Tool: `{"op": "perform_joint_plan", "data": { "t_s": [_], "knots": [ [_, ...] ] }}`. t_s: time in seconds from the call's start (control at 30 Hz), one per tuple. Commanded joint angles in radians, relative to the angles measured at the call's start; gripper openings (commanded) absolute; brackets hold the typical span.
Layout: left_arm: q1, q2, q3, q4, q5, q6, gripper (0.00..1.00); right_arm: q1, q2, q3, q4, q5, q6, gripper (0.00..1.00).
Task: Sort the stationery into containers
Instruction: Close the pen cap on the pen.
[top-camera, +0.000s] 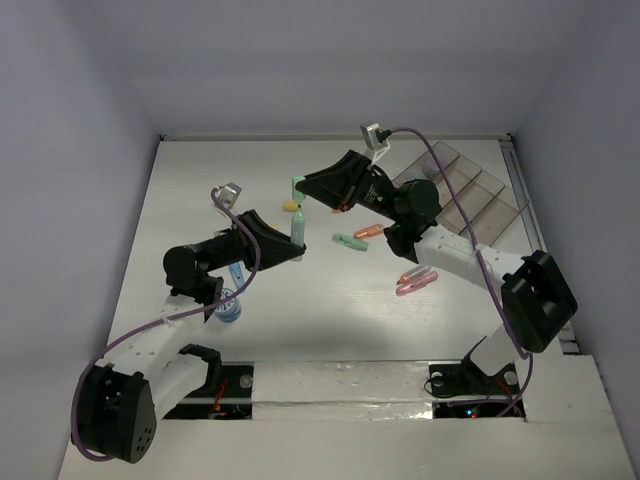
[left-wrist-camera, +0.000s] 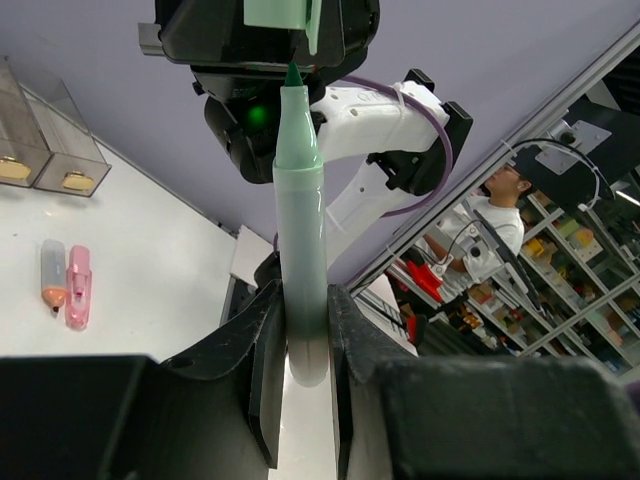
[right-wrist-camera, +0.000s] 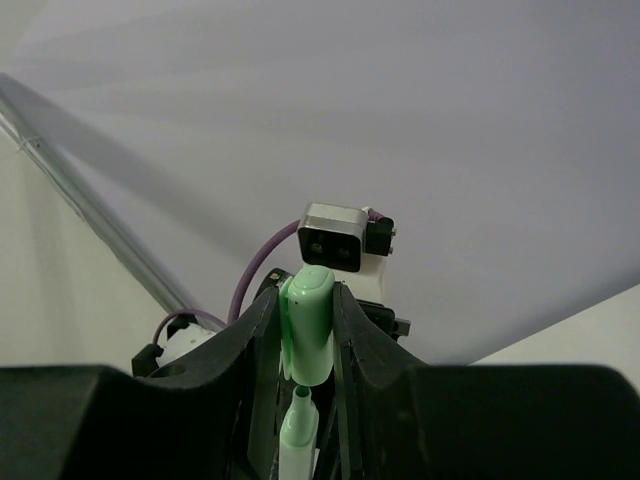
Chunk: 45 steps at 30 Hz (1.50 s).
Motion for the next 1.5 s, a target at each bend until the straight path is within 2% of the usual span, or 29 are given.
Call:
{"op": "perform_joint_plan", "data": {
  "t_s": [0.0,1.0,1.2,1.33,1.47],
  "knots": [
    [0.011,-0.029,0.024,0.193,0.011,0.027,0.00,0.012,0.002,0.009,0.098,-0.011,0.015,0.00],
    [0.030,-0.076,0.024,0.137,-0.009,0.079,0.00,0.072,0.027,-0.060,0.184,-0.007,0.073,0.00],
    [0.039,-0.142,0.045,-0.005,-0.029,0.193,0.00,0.104,0.017,-0.115,0.173,0.032,0.087,0.00],
    [0.039,-0.200,0.068,-0.203,-0.067,0.323,0.00,0.127,0.002,-0.132,0.128,0.049,0.049,0.00],
    [0.039,-0.216,0.073,-0.219,-0.080,0.345,0.00,0.149,-0.001,-0.141,0.071,0.061,0.009,0.00]
  ]
}}
